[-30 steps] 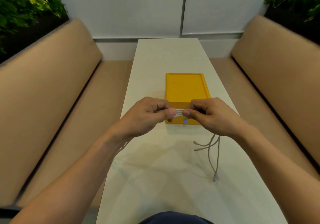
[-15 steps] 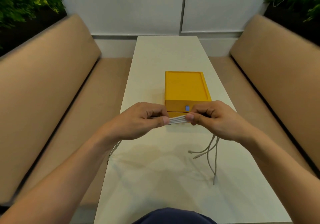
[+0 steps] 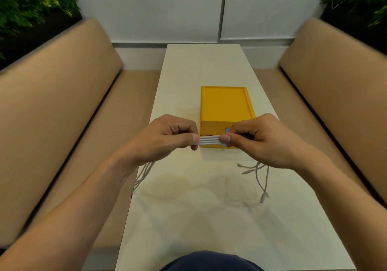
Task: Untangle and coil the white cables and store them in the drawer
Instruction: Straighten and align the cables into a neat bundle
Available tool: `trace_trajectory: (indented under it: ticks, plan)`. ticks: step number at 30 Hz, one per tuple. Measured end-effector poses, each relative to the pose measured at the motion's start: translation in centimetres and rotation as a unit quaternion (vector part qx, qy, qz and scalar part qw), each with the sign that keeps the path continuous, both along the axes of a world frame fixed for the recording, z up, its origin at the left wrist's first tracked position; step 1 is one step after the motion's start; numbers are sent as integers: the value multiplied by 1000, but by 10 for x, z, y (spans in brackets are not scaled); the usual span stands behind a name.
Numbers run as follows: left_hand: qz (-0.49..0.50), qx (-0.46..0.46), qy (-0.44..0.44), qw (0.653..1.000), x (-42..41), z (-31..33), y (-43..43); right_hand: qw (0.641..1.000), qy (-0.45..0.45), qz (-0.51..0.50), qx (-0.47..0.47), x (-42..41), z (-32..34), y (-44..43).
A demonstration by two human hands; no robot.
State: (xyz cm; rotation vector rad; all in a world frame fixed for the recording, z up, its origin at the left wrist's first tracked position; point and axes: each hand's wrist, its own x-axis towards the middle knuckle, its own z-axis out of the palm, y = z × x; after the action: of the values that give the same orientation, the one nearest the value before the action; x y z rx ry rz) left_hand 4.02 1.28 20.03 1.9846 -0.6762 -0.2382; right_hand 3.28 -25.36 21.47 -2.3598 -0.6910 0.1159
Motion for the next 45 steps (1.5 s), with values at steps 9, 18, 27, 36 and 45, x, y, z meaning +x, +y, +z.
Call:
trace_trajectory:
  ticks: [9,18,27,36,45]
  plan:
    - [-41,26,121,991,-6,3,-8,1000,-5,20,6,-3,9,-7]
    - [1,53,15,998,-14,-8,-49,1000,12,-7,-14,-7,5,-20]
    - [-3,134,-50,990,-2,7,-34,990,135,25,30,-5,6,-24]
    - [11,134,-46,990,6,3,-25,998,49,-35,7,3,-8,-13]
    - [81,127,-73,986,14,-6,-15,997,64,-11,-50,10,1,-17]
